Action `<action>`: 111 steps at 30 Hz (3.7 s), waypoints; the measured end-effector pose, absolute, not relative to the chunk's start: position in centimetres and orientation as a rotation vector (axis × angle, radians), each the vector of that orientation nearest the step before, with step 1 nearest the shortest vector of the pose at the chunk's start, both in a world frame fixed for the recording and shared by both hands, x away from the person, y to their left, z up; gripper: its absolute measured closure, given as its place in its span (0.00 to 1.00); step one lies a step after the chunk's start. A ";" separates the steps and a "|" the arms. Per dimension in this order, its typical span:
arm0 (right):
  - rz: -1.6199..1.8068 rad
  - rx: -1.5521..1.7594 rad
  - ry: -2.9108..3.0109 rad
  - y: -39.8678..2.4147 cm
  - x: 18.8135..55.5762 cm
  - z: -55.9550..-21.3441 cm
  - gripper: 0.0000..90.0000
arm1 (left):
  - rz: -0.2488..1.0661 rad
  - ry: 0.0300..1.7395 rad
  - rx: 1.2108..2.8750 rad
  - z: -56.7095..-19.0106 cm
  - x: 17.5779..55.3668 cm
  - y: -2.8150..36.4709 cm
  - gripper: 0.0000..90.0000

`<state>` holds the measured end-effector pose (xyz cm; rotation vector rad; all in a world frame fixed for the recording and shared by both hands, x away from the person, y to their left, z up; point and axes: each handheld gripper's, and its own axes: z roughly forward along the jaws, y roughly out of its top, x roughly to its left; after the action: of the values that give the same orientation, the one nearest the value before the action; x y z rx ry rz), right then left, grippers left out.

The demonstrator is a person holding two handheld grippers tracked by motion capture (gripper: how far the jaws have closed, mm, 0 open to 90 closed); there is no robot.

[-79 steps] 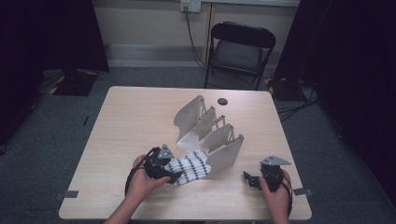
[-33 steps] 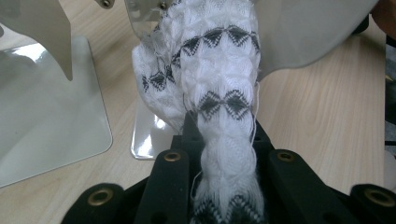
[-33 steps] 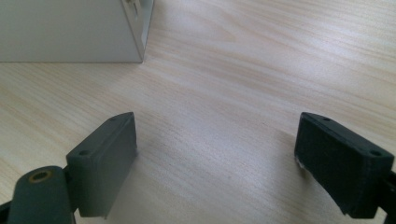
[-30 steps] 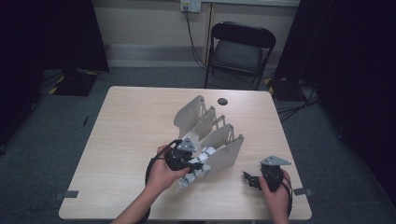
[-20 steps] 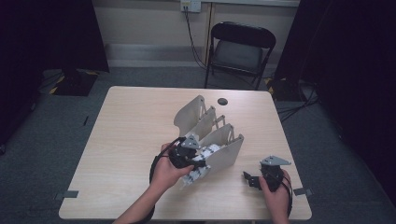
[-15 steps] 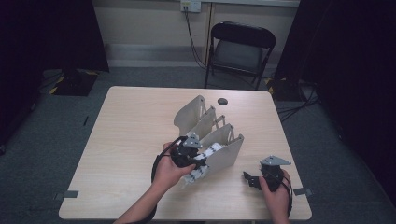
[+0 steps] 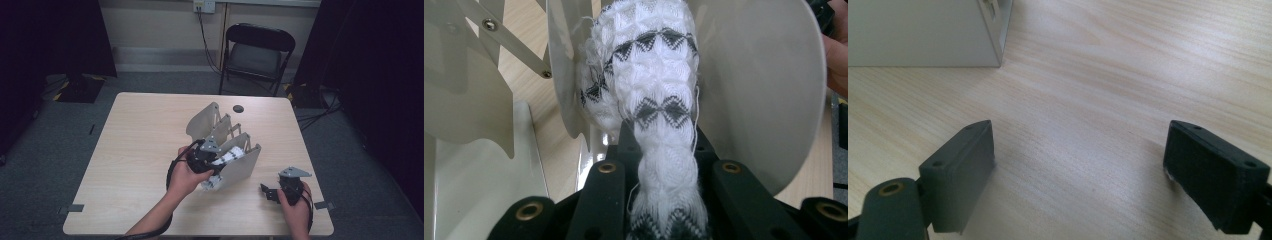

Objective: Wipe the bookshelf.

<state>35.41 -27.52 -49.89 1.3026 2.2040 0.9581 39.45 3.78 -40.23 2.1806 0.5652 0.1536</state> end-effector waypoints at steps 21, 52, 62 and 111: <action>0.958 1.302 2.204 -27.5 35.4 -49.9 0.14 | 0.196 0.613 2.213 -43.3 39.4 5.1 0.40; 0.959 1.301 2.205 -27.5 35.4 -49.9 0.14 | 0.214 0.559 2.294 -48.2 38.2 3.6 0.79; 0.960 1.299 2.206 -27.5 35.4 -49.9 0.14 | 0.174 0.553 2.330 -48.0 37.8 3.8 0.83; 0.960 1.297 2.208 -27.5 35.4 -49.9 0.14 | 0.096 0.555 2.384 -47.4 36.5 6.3 0.86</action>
<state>35.42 -27.51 -49.90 1.2974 2.2076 0.9600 36.47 6.33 -47.37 2.3838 0.5554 0.0960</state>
